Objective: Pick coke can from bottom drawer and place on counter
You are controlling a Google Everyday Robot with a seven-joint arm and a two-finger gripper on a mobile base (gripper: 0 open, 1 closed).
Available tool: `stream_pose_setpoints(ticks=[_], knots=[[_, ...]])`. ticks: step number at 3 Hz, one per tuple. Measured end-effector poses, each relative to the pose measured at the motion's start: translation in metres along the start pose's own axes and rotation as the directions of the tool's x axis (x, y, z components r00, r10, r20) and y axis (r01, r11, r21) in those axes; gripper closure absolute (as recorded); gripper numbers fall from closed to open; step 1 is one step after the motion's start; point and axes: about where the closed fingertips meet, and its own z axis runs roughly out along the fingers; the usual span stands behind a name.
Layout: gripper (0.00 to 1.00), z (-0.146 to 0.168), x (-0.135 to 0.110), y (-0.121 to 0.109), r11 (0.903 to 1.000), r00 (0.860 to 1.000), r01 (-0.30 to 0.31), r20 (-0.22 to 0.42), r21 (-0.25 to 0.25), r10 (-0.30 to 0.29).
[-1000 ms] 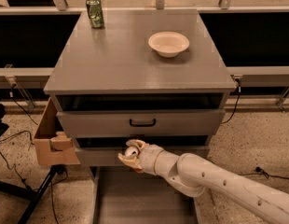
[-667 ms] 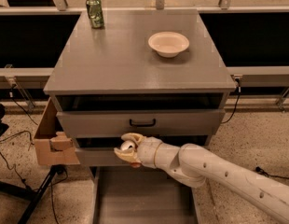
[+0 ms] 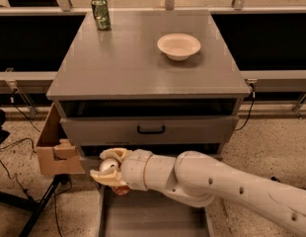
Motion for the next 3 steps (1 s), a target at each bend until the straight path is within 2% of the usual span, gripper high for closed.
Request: stream_pose_setpoints(ticks=[1,2,3], knots=[[1.0,-0.013,-0.044,0.016,0.9883,0.997,-0.04,-0.064,0.147,0.05],[1.0,-0.031,-0.128,-0.022,0.9627,0.996,0.034,-0.086,0.268,-0.011],[1.0,-0.038,-0.213,-0.052,0.9364,0.992,0.126,-0.066,0.328,-0.111]])
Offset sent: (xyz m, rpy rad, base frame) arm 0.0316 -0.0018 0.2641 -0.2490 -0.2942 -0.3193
